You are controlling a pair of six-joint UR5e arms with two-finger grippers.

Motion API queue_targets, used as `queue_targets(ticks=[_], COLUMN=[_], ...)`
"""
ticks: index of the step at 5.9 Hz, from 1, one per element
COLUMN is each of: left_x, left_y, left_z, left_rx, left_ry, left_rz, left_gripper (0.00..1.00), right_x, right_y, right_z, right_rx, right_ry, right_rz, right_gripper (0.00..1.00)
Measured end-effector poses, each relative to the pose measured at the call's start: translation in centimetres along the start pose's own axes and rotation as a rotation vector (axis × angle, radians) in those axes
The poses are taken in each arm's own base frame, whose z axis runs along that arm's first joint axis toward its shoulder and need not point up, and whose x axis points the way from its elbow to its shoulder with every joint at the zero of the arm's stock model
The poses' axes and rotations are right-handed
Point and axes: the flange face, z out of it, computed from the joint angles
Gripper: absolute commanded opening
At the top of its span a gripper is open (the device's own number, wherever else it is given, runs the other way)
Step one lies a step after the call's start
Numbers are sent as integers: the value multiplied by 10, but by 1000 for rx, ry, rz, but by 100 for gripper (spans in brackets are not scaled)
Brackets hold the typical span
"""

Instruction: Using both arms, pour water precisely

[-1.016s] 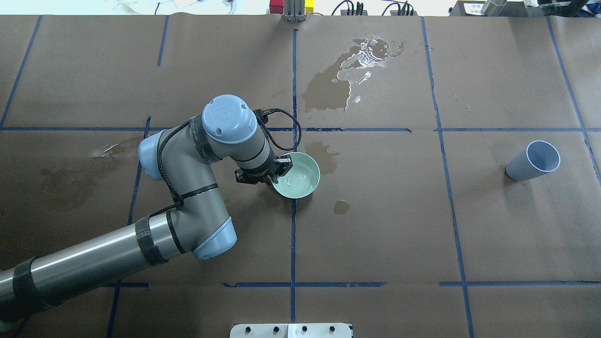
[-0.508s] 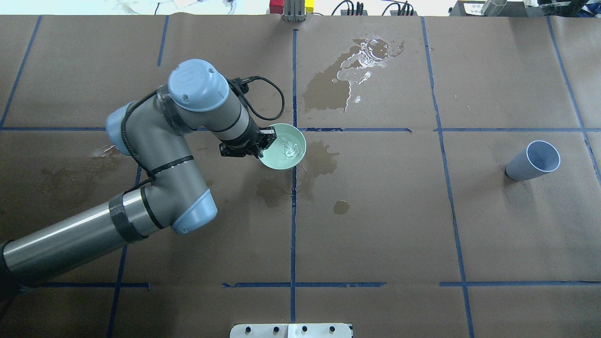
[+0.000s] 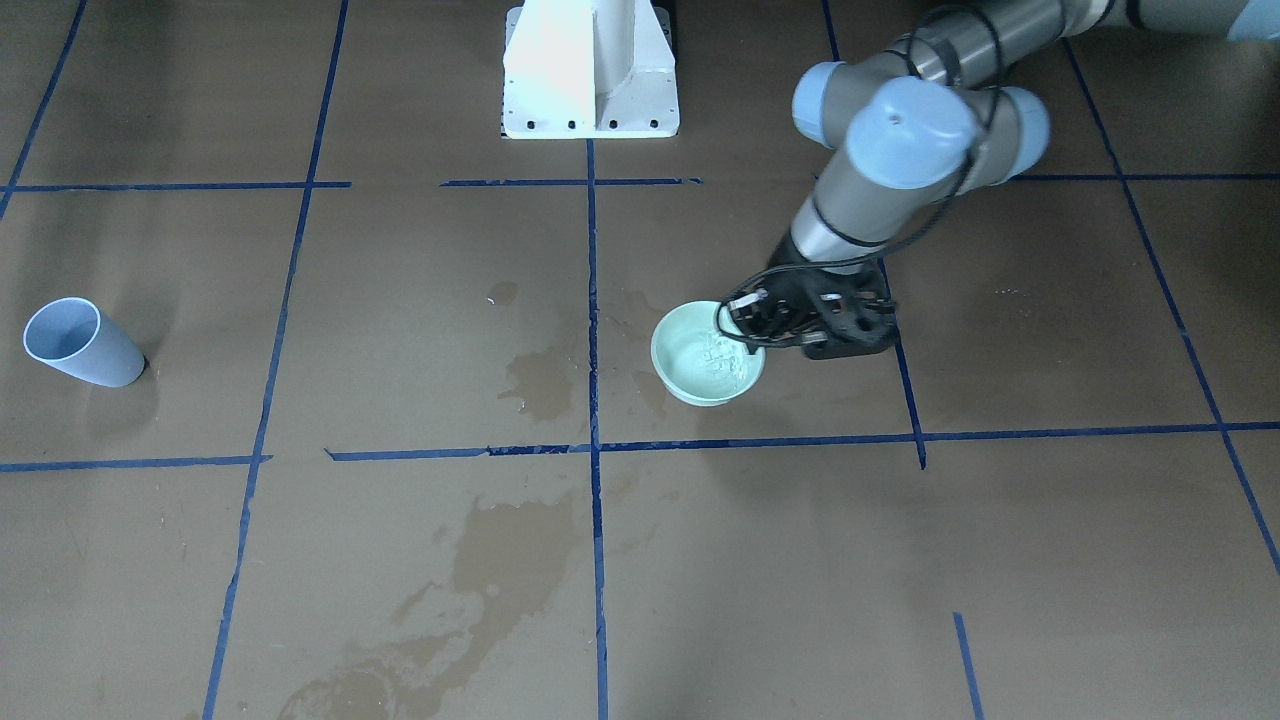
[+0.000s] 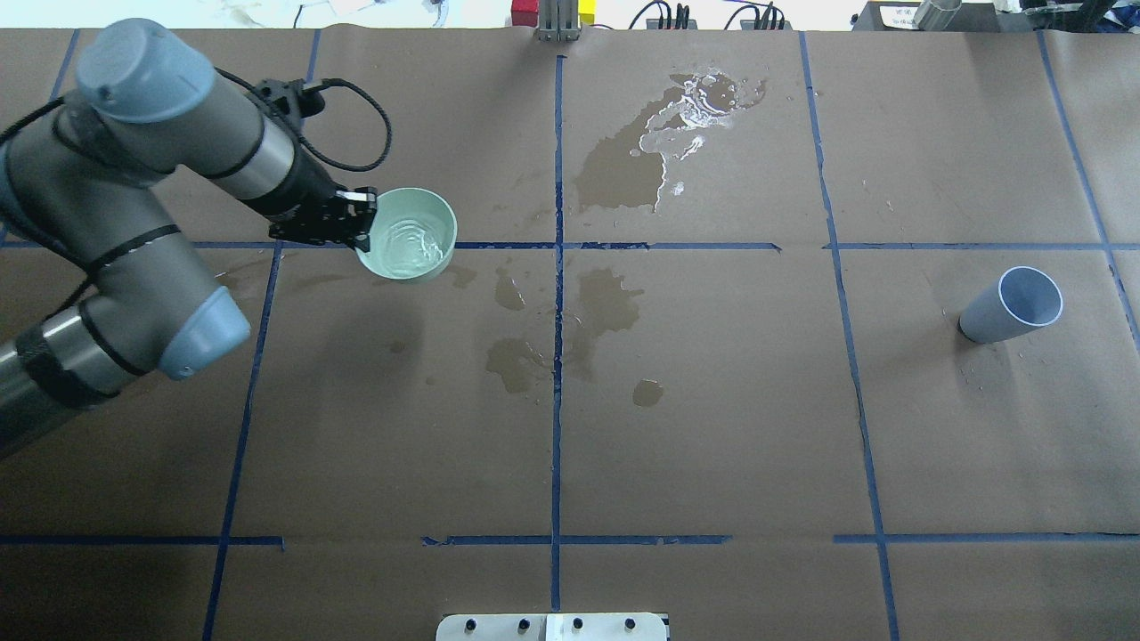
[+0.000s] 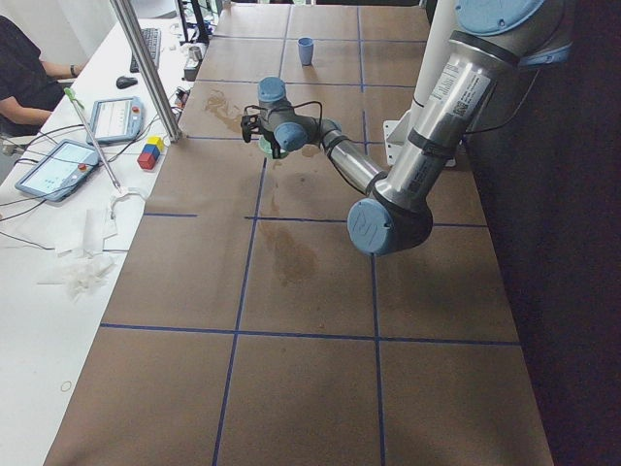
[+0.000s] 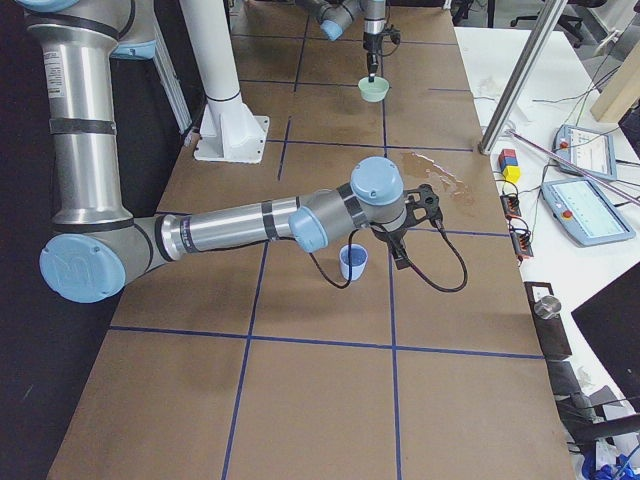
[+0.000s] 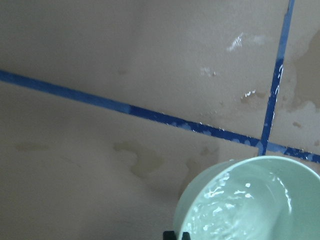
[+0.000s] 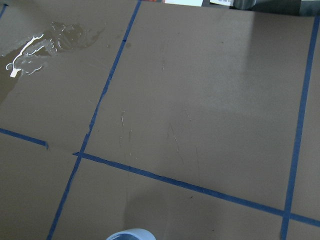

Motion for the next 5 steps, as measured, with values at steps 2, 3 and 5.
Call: queue_targets(ticks=[2,3,5], left_x=[-146,-206,-305], left_y=[-2,6,25], left_z=[-18,-26,-28], left_rx=[-44,-68,-119], left_ry=[-27,-47,-92], left_rz=[118,153,216], left_gripper=[0,0,0], right_x=[-4,-5,-7], right_y=[-2,-3,-7], right_z=[7,10,15], right_rx=[-35,-37,-50], right_ry=[22,45,81], right_rz=[29,27,33], right_gripper=[100,100,100])
